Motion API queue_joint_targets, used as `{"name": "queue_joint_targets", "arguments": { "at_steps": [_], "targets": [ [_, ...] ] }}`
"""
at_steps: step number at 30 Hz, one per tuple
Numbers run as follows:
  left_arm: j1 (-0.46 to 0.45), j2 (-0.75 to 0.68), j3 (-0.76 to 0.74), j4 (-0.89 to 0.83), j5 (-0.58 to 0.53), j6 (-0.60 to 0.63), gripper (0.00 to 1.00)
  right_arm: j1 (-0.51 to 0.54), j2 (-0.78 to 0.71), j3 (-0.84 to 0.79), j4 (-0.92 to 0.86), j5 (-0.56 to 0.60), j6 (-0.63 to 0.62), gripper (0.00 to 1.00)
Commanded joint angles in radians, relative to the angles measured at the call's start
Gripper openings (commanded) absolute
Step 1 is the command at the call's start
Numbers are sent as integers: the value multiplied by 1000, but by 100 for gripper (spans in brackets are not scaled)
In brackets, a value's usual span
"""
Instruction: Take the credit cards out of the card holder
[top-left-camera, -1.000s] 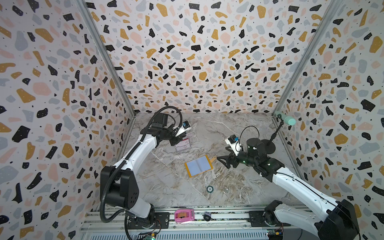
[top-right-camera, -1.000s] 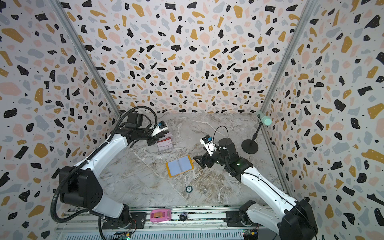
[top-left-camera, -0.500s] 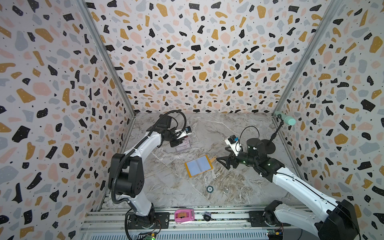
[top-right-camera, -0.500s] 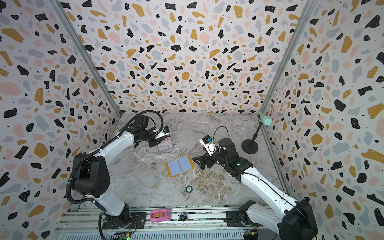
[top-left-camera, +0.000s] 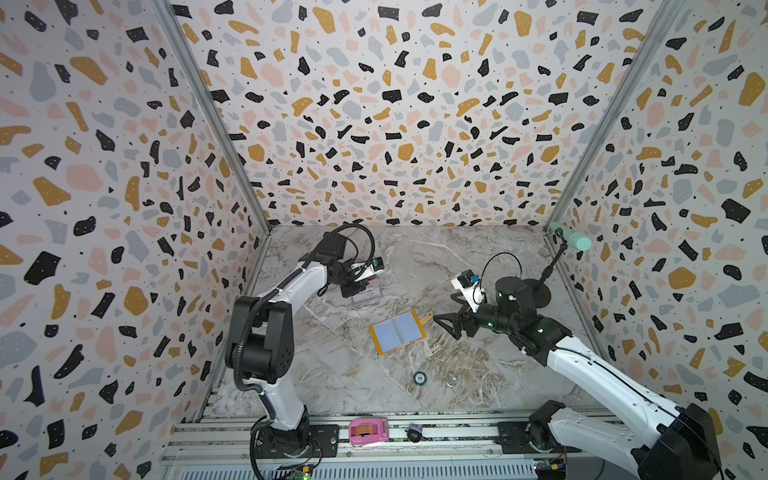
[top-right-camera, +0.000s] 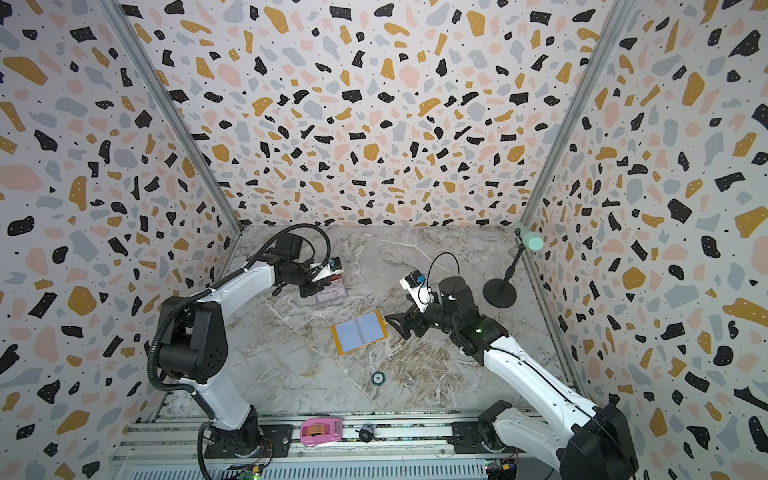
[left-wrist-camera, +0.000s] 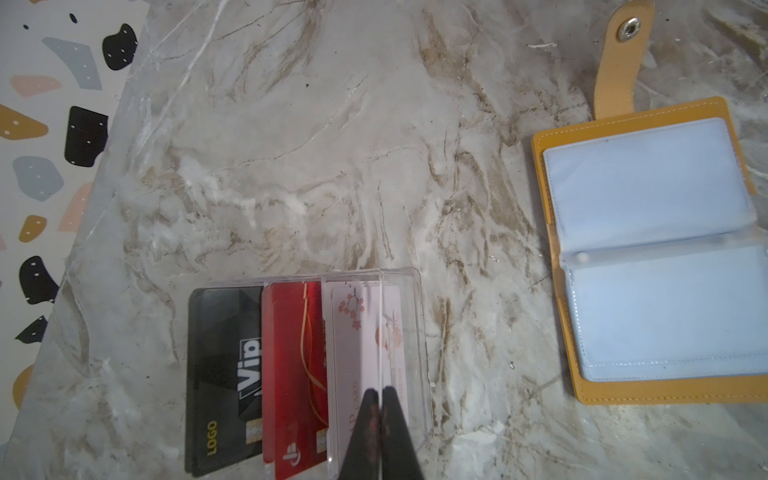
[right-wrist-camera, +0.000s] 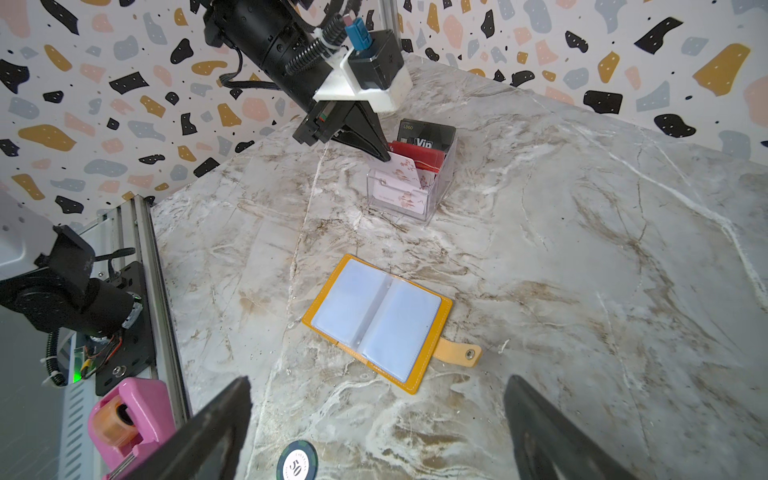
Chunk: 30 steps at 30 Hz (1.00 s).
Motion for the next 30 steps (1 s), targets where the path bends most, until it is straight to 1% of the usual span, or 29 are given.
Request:
{"name": "queue_joint_targets", "arguments": {
  "at_steps": [1, 9, 15, 20, 30],
  "targets": [
    [6, 25, 48, 12, -4, -10, 0, 6, -26, -9, 0, -18, 13, 95],
    [5, 64, 77, -14, 4, -18, 0, 12, -33, -15, 2, -25, 13, 95],
    [5, 88, 96, -55, -11, -7, 0, 13, -33, -18, 4, -26, 13, 95],
    [5, 106, 98, -62, -40, -29, 0, 13, -33, -18, 3, -26, 13, 95],
    [5, 141, 90, -76, -45, -28, 0, 17, -40, -22, 4, -24, 14, 95]
  ]
}}
